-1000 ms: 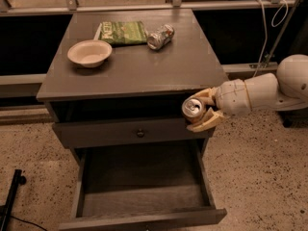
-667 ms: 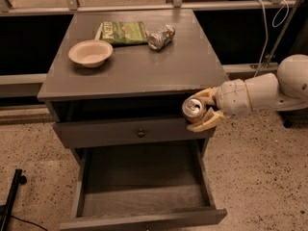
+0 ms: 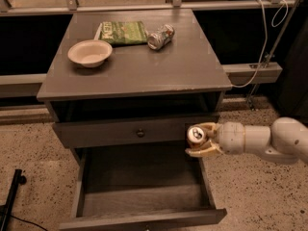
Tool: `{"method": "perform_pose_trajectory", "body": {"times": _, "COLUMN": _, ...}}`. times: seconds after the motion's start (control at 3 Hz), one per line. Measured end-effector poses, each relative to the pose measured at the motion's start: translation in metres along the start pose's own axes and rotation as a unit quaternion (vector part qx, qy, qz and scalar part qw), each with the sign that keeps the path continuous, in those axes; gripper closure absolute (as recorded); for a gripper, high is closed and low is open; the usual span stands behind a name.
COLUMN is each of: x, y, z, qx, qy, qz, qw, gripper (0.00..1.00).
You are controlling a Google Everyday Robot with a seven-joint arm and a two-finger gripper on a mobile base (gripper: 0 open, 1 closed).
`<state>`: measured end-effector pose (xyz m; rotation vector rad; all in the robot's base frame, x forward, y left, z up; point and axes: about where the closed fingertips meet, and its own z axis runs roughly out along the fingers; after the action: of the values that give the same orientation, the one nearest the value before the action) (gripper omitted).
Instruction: Place orange can into middle drawer
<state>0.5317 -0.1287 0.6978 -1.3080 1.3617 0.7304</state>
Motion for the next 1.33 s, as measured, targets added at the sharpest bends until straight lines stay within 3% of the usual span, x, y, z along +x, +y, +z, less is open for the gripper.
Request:
{"method": "perform_pose_trajectory", "body": {"times": 0.33, "x": 0.08, "y": 0.022, "z": -0.001, "qx": 0.047, "qy": 0.004, "qz": 0.062, "qw": 0.997, "gripper": 1.0}}
{"method": "perform_pose_trajectory", "body": {"times": 0.67, "x": 0.123, "y": 0.026, "z": 0.006, "qx": 0.055, "qy": 0.001, "qz": 0.103, "qw": 0.9932, "gripper": 1.0}}
{"method": "perform_pose_trajectory", "body": {"times": 1.0, "x": 0.175, "y": 0.04, "z": 0.032, "qx": 0.044, "qy": -0.041, "qz": 0.139, "qw": 0.9885, "gripper": 1.0}}
{"method": "perform_pose_trajectory", "body": {"times": 1.33, "x": 0.188, "y": 0.047, "z": 0.058, "qx": 0.007, "qy": -0.084, "qz": 0.134, "qw": 0.9874, "gripper": 1.0}}
